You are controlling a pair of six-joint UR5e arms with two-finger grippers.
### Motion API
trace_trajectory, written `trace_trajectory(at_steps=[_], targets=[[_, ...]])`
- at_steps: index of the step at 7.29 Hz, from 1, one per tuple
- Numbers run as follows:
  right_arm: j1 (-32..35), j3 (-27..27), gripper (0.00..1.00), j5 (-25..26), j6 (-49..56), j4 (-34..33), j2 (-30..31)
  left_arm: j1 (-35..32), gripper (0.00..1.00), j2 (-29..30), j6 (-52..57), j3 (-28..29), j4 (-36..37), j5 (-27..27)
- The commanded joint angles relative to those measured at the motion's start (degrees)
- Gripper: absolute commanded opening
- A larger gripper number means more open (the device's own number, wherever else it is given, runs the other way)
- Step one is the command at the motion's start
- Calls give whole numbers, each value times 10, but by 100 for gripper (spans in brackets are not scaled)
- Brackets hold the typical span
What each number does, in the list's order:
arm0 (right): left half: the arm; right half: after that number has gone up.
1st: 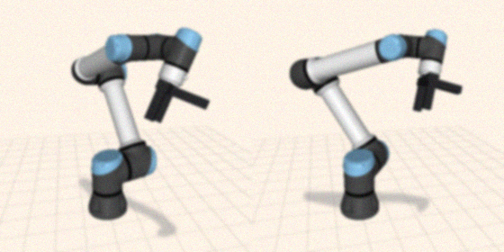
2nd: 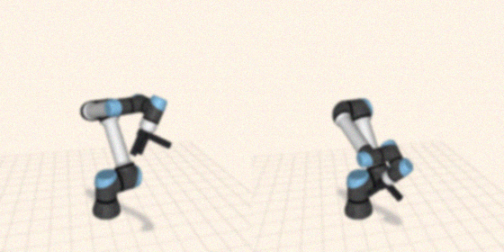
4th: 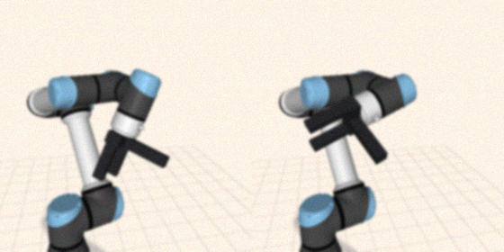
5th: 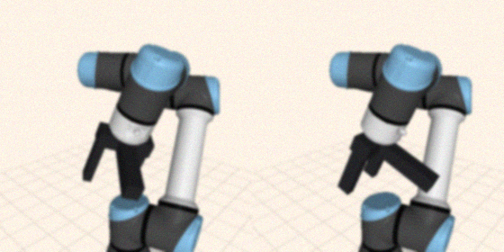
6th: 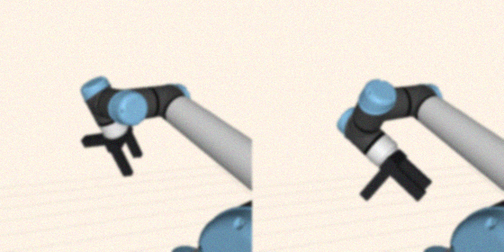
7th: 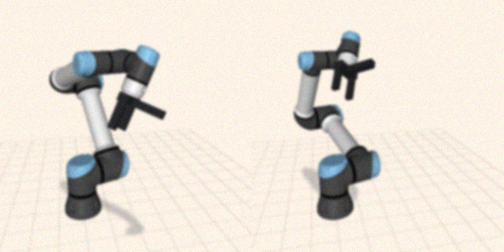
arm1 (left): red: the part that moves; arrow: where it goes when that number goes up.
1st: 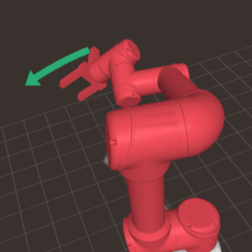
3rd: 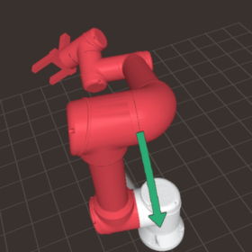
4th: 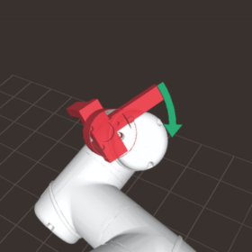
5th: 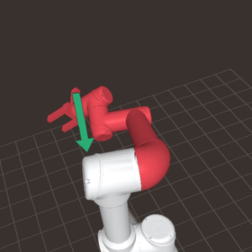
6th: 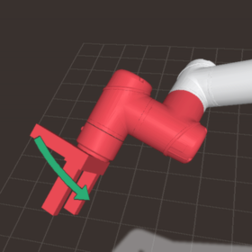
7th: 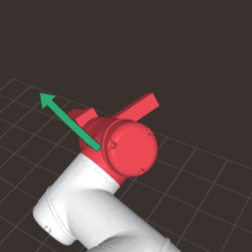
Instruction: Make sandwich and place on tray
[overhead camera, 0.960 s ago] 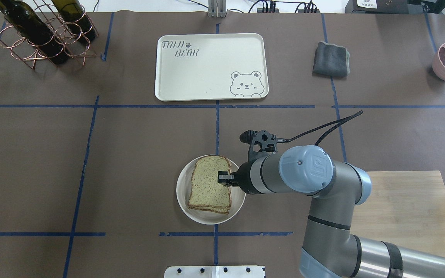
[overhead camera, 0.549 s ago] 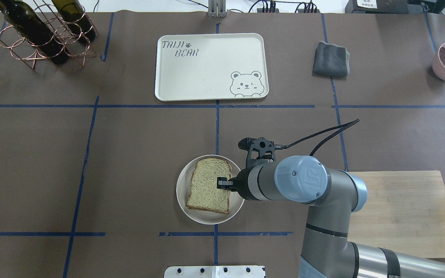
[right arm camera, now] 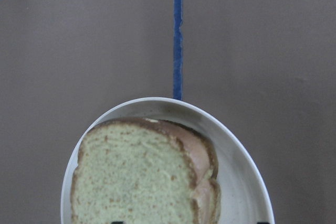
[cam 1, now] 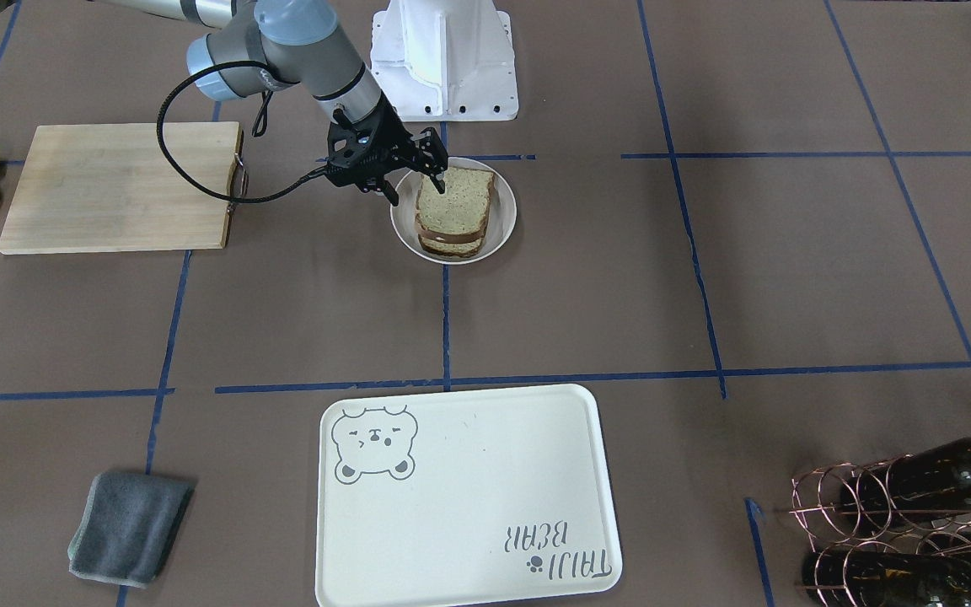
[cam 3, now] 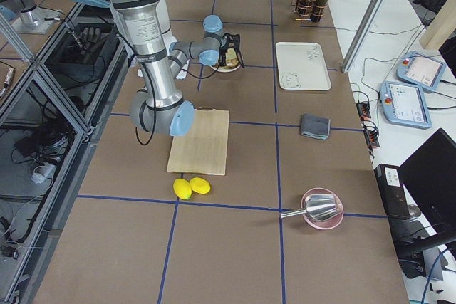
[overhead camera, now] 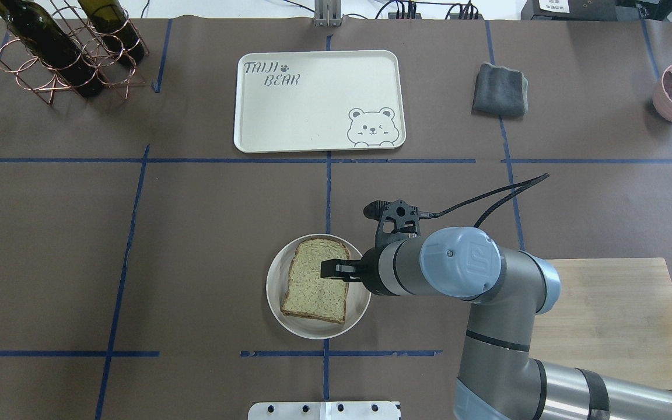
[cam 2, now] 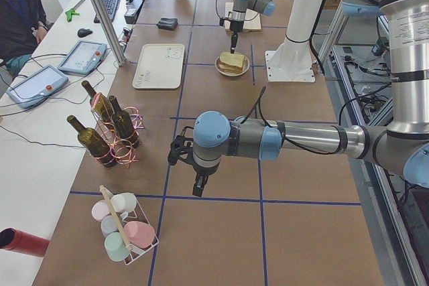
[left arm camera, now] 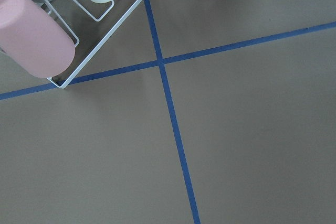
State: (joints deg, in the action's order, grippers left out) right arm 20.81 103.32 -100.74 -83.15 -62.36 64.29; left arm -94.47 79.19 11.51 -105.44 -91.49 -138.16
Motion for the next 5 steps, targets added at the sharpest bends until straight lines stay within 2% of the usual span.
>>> trace_trajectory(at_steps=[1, 3, 4, 5], targets=[[61, 9, 100, -63, 31, -62, 7, 3, 100, 3, 0, 0, -1, 0], [111, 35, 100, -88, 167, -165, 13, 2, 100, 32, 1, 1, -4, 0], [155, 45, 100, -125, 247, -207, 22, 2, 100, 44, 2, 1, -8, -1], [208, 50, 100, -164, 325, -219, 49, 1, 100, 61, 1, 6, -37, 3]])
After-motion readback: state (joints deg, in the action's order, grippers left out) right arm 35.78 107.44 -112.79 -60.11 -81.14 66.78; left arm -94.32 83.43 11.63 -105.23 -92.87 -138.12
